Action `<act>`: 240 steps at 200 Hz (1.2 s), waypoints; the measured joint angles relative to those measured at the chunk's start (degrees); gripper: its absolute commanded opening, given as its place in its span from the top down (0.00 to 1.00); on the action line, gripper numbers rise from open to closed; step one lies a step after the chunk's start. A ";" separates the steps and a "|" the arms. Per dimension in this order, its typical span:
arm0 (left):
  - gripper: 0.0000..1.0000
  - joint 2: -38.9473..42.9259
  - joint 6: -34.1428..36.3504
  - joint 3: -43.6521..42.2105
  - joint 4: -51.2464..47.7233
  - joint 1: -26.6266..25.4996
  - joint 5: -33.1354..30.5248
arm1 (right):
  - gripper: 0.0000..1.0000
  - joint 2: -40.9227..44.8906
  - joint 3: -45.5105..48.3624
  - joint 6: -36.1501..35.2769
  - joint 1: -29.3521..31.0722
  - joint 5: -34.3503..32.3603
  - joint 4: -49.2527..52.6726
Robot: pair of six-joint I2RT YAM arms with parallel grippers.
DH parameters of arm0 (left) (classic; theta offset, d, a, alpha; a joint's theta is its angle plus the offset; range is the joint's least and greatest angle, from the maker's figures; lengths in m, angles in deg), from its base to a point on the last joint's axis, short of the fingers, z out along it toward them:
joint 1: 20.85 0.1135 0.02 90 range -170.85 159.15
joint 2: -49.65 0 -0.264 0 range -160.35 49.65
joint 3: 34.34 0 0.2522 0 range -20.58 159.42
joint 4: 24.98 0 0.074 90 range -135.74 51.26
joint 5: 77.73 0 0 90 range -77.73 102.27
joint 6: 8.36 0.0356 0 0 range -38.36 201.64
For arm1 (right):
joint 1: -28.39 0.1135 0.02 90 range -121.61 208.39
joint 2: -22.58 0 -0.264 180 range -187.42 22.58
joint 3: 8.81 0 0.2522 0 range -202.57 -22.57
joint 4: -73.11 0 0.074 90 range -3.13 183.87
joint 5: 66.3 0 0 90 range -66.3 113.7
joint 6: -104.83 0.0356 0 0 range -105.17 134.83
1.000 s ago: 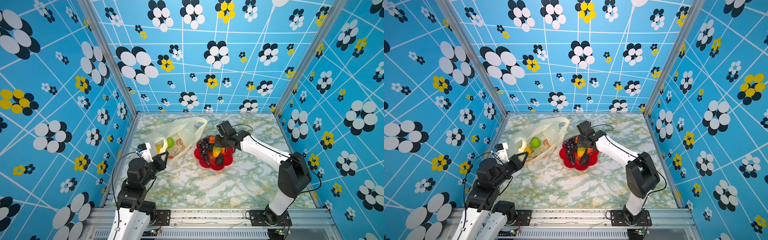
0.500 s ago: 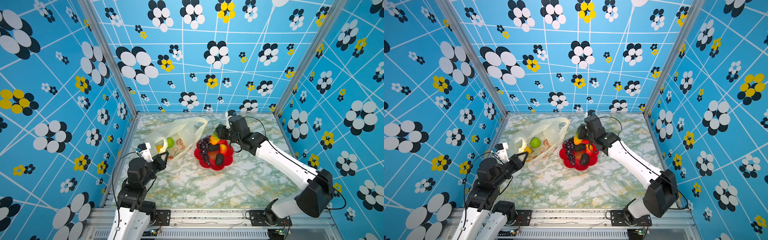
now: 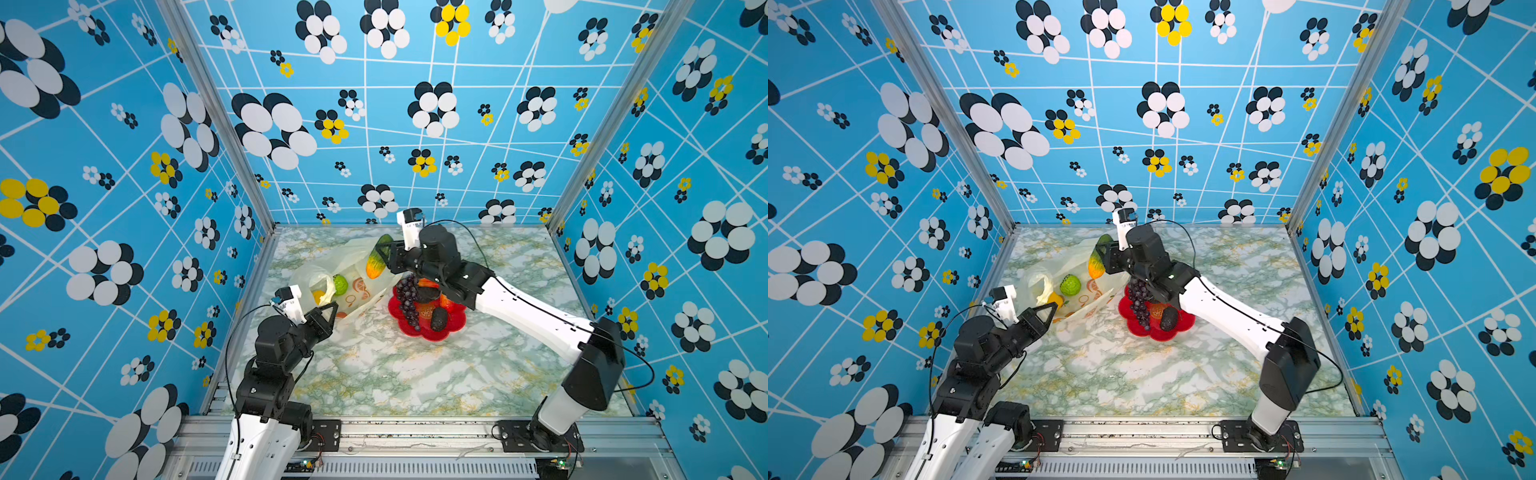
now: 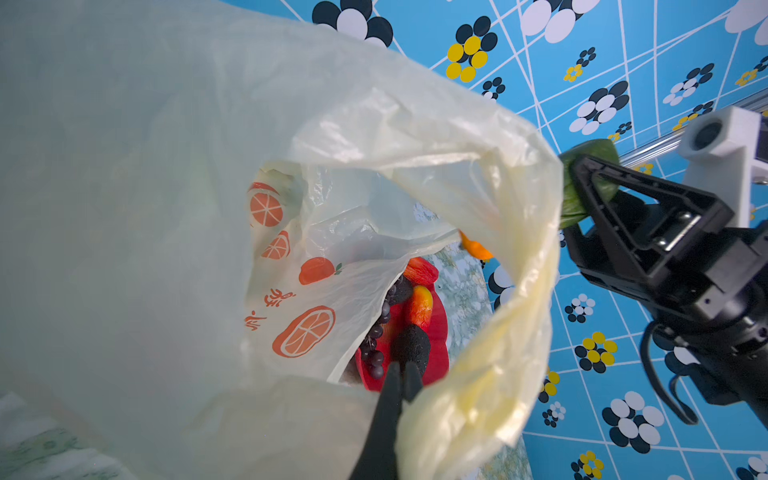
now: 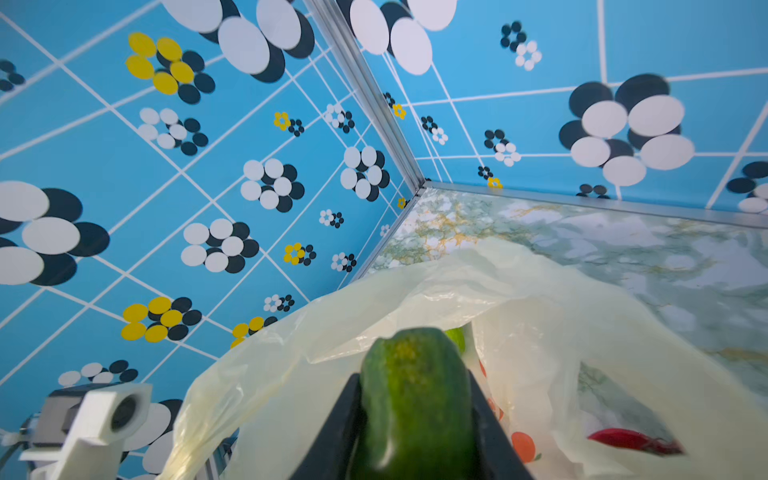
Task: Place the fruits into the plastic bag
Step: 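Lift the green-orange fruit with the right gripper and carry it over the bag, then open the right gripper to drop the green-orange fruit into the bag, then move the right gripper back over the red bowl toward a dark fruit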
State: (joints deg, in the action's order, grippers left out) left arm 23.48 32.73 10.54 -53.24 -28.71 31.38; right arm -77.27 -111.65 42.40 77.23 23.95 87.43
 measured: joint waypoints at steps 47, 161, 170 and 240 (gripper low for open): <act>1.00 -0.02 -0.17 0.02 0.79 -0.02 0.00 | 0.77 -12.04 -5.09 6.12 2.14 2.49 0.39; 1.00 -0.46 0.04 0.02 0.76 -0.02 -0.02 | 0.27 -6.95 -2.71 5.60 2.14 6.51 2.36; 1.00 -0.44 0.04 0.02 0.74 -0.02 -0.02 | 0.26 -2.80 -0.31 4.37 2.14 5.95 2.86; 1.00 -1.03 0.00 0.02 0.79 -0.02 0.00 | 0.19 25.03 9.38 -5.46 0.66 -5.92 10.29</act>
State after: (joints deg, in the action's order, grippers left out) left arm 22.45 32.73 10.56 -52.46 -28.73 31.38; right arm -52.25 -102.27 36.93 77.88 18.03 97.73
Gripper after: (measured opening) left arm 0.044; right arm 0.807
